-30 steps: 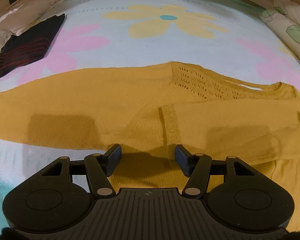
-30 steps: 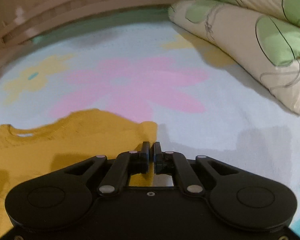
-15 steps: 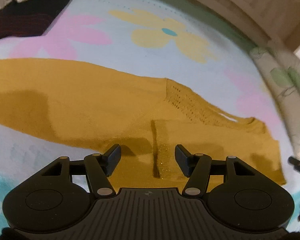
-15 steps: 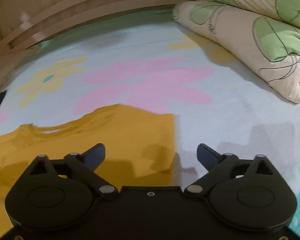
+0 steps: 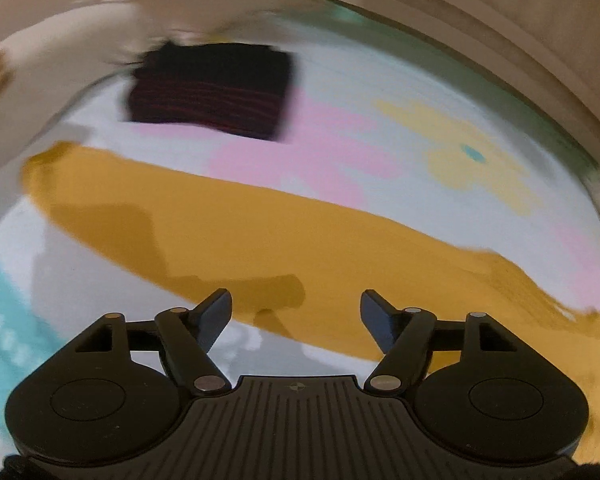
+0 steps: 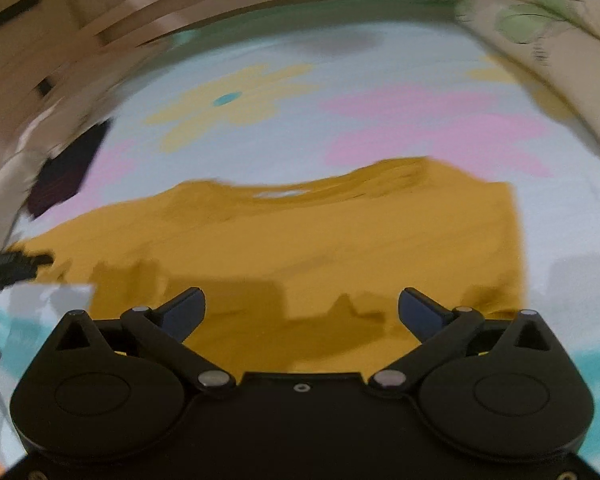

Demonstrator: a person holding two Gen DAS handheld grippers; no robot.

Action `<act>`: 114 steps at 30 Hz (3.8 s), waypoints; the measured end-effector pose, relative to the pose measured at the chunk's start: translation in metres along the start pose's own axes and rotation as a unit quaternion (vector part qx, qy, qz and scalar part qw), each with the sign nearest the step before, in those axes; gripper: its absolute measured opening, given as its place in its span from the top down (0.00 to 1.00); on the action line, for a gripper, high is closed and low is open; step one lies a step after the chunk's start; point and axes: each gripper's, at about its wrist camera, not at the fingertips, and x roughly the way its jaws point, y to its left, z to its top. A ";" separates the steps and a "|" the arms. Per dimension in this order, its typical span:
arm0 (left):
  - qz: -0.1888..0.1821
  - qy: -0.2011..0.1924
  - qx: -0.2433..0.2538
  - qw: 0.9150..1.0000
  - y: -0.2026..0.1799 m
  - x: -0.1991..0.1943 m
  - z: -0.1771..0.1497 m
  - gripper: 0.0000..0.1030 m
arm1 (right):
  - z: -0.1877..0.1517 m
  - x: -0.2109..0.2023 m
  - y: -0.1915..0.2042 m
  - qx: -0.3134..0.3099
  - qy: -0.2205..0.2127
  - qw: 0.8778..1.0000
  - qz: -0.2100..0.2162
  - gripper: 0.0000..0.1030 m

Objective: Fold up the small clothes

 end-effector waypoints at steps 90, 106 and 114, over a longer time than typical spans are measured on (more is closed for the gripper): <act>-0.094 0.066 0.220 0.969 -0.167 0.059 -0.048 0.47 | 0.027 0.053 -0.082 0.145 -0.034 0.983 0.106 0.00; -0.038 0.002 0.125 0.991 -0.100 0.040 -0.008 0.43 | 0.022 0.078 -0.068 0.130 0.020 0.990 0.049 0.67; -0.033 -0.010 0.091 0.995 -0.085 0.034 0.001 0.43 | 0.053 0.019 -0.045 0.049 -0.069 0.992 0.095 0.86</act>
